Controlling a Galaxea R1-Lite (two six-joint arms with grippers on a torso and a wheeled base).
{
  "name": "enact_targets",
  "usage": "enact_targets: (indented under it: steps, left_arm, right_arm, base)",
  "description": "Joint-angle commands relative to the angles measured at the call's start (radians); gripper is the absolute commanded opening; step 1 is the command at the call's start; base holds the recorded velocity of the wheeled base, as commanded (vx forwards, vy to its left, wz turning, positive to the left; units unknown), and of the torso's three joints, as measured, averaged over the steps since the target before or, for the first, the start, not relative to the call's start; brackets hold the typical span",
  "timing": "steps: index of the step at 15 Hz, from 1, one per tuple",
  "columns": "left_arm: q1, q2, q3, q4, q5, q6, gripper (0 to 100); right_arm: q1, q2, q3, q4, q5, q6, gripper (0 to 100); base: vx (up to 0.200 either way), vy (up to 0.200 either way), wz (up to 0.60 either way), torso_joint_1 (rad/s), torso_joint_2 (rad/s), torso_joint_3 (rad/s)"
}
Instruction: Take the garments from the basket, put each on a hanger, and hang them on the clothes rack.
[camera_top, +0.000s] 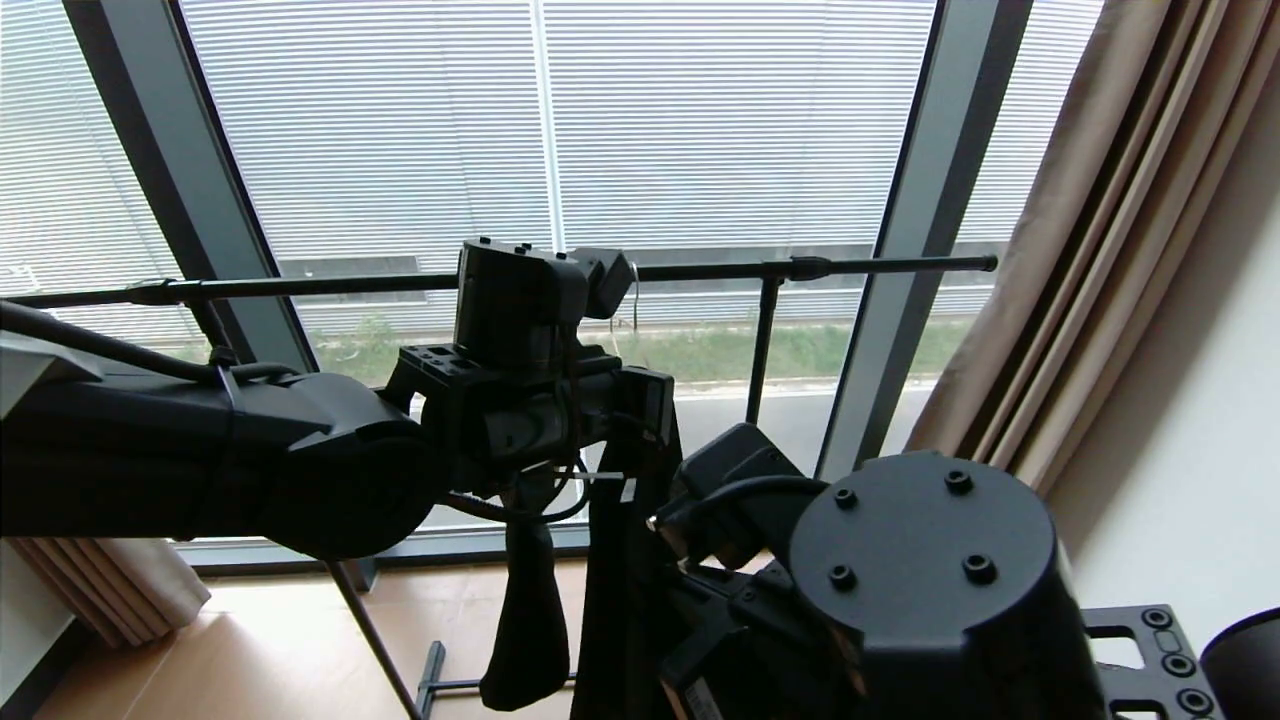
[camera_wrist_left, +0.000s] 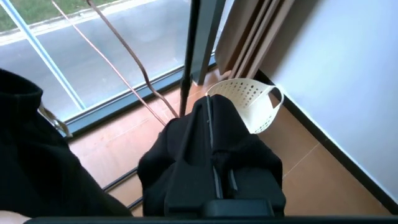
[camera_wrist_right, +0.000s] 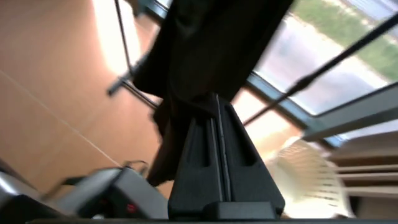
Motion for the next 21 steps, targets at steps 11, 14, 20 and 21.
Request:
enact_targets:
  steps: [11,14,20,21]
  left_arm:
    - [0.004,-0.157,0.084,0.261,0.009,0.066,0]
    - [-0.014,-0.212,0.148,0.344,0.012,0.072,0]
    - [-0.197,-0.226,0.186,0.510,0.003,-0.112,0]
    - [-0.214,-0.209,0.162,0.510,0.003,-0.172,0]
  right_arm:
    - [-0.320,-0.068,0.091,-0.002,0.004,-0.001,0]
    - [-0.341,0.088,-0.098,-0.005,0.005,0.005,0]
    - [-0.335,0.309,-0.429,-0.039,0.024,0.005,0]
    - [-0.332,0.320,-0.446,-0.041,0.024,0.007,0]
  base:
    - [0.000,0.000,0.00,0.000,0.00,0.000]
    - [0.000,0.000,0.00,0.000,0.00,0.000]
    - [0.000,0.000,0.00,0.000,0.00,0.000]
    - [0.000,0.000,0.00,0.000,0.00,0.000]
